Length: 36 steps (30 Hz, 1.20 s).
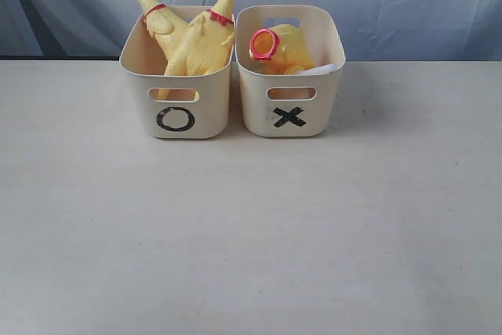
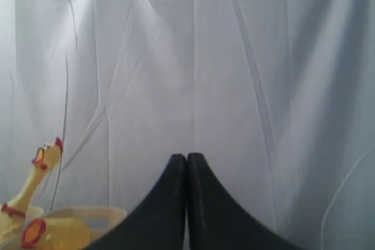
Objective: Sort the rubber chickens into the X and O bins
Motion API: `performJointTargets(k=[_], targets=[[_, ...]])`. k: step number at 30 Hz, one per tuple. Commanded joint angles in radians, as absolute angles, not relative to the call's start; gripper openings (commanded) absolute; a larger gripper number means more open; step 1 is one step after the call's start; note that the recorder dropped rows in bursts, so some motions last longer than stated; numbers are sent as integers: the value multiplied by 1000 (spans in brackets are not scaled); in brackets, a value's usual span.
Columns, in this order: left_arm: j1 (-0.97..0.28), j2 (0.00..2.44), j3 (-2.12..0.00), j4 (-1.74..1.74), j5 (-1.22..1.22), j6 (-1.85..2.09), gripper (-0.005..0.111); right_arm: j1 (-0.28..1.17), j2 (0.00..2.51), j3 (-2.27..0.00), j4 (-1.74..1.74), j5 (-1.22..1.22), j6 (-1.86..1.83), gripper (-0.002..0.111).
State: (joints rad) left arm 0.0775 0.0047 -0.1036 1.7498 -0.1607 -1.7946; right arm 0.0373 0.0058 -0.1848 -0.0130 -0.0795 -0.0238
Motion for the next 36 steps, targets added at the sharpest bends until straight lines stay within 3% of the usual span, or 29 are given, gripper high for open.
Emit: performJointTargets(k=[1,16,19,23,26,36], targets=[[78,0,-99,1744,-158,-1796,0,32,0,-89,-16,-81,-25,0],[78,0,-99,1698,-156,-1796,0,32,0,0,-14,-31,-25,0],[78,0,-99,1398,-156,-1796,0,32,0,0,-14,-31,-25,0],[78,0,-99,739,-156,-1796,0,32,0,0,-14,-31,-25,0],[78,0,-99,481,-156,-1796,0,32,0,0,-7,-32,-25,0],[78,0,-99,695,-156,-1796,0,32,0,0,58,-34,-25,0]])
